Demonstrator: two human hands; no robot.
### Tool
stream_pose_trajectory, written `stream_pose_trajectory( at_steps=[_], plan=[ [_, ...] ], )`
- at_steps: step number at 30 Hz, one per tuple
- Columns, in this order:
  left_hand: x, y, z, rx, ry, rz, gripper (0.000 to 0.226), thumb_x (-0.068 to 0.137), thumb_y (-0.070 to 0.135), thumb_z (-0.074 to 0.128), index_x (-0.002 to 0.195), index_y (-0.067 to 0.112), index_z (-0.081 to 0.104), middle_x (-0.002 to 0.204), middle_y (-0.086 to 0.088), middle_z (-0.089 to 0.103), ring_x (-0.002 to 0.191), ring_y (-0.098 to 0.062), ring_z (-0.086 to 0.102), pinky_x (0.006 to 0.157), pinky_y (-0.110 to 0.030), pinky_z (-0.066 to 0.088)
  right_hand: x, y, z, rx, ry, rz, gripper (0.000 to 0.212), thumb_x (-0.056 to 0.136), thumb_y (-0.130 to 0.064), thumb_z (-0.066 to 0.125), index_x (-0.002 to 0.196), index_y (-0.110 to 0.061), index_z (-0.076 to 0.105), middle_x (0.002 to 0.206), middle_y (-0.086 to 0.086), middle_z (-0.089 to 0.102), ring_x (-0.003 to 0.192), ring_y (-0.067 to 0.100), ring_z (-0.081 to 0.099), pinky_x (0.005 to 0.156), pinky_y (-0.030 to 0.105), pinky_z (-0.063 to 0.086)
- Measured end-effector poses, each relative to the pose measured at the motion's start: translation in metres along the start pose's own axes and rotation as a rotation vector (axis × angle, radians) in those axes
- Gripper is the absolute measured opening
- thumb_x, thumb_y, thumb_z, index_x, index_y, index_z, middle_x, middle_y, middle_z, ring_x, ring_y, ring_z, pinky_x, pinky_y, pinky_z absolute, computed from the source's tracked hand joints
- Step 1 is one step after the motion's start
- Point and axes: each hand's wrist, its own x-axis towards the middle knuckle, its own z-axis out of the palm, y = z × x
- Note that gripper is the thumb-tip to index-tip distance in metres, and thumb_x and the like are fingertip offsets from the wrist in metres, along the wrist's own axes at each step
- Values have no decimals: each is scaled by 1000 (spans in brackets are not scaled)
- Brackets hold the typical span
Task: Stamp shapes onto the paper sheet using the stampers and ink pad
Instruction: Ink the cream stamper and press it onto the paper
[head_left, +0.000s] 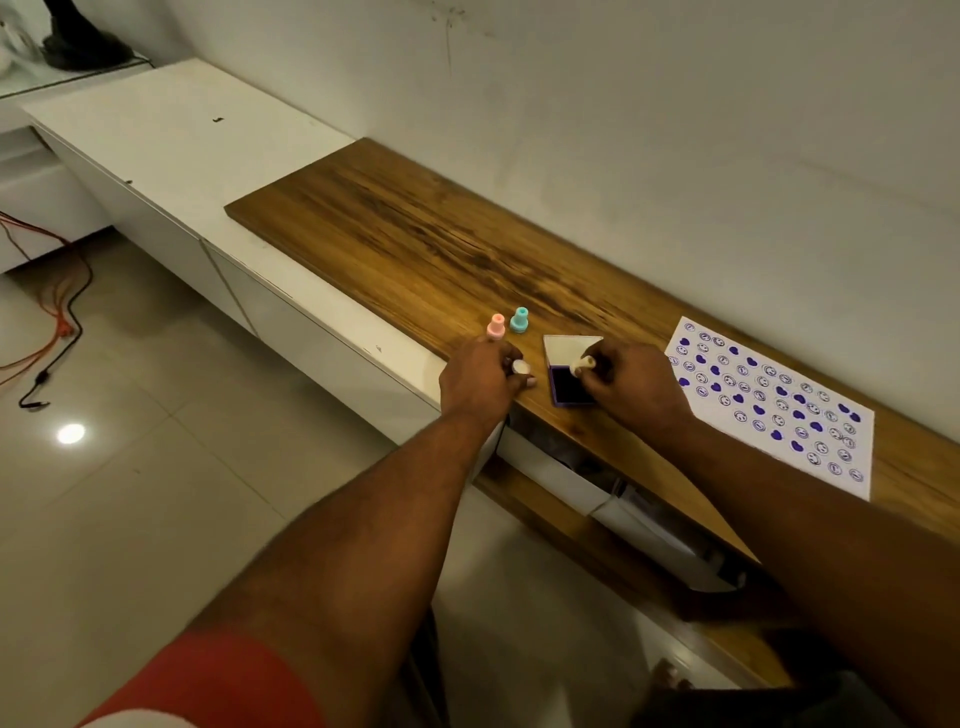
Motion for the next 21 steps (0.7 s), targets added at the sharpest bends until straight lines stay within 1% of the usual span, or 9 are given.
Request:
stream_pose_trajectory(
  at_steps=[1, 3, 4, 6, 9, 12, 14, 17, 21],
  plan=[
    [0, 1, 0, 5, 6, -1, 44, 84, 48, 83, 121, 25, 75, 120, 5, 71, 103, -15, 66, 78, -28, 46, -3, 5, -2, 1, 4, 8, 34, 96, -33, 68, 123, -12, 69, 117, 9, 74, 103, 25, 72, 76, 20, 52],
    [0, 1, 1, 9, 23, -9, 54, 83, 50, 84, 128, 25, 72, 125, 4, 71, 108, -16, 67, 81, -29, 51, -8, 11, -4, 13, 18, 33, 33, 95, -34, 68, 120, -12, 71, 113, 8, 75, 99, 22, 73, 69, 11, 45],
    [0, 2, 1, 14, 34, -6, 57, 83, 52, 84, 130, 25, 70, 126, 4, 71, 109, -17, 67, 84, -31, 54, -10, 13, -5, 25, 24, 48, 33, 95, -35, 69, 119, -12, 71, 112, 7, 75, 97, 20, 73, 67, 8, 42],
    [-2, 7, 1, 33, 50, 42, 60, 85, 55, 81, 134, 24, 67, 124, 3, 71, 108, -17, 68, 87, -34, 56, -12, 16, -6, 45, 36, 69, 33, 94, -35, 70, 118, -12, 71, 111, 8, 75, 93, 17, 71, 66, 7, 41],
    [-6, 18, 4, 64, 18, 186, 68, 85, 63, 76, 138, 23, 64, 125, 1, 70, 110, -17, 66, 85, -31, 55, -14, 17, -5, 47, 65, 90, 29, 92, -31, 72, 115, -13, 72, 110, 8, 75, 87, 14, 66, 66, 12, 43],
    [-8, 28, 8, 238, -8, 340, 84, 80, 77, 70, 145, 25, 59, 131, 0, 65, 119, -18, 58, 91, -36, 54, -14, 16, -1, 62, 92, 102, 29, 91, -30, 74, 114, -13, 71, 109, 8, 75, 88, 18, 69, 73, 22, 51],
    [-7, 34, 10, 325, -21, 364, 90, 77, 81, 68, 148, 27, 55, 135, 0, 62, 123, -20, 55, 95, -38, 52, -14, 17, 2, 70, 97, 110, 31, 91, -32, 74, 116, -14, 70, 110, 7, 75, 90, 21, 72, 76, 25, 53],
    [-5, 39, 13, 393, -61, 350, 88, 79, 78, 69, 150, 29, 54, 136, -1, 60, 125, -22, 53, 100, -40, 49, -14, 19, 6, 92, 83, 115, 33, 93, -34, 71, 120, -14, 70, 110, 7, 76, 92, 21, 72, 80, 27, 55],
    [-5, 41, 16, 429, -87, 315, 77, 82, 73, 71, 145, 30, 60, 132, -2, 60, 123, -23, 53, 100, -40, 47, -13, 20, 8, 75, 27, 124, 35, 97, -36, 67, 124, -13, 71, 110, 7, 76, 85, 12, 63, 76, 22, 46]
  ],
)
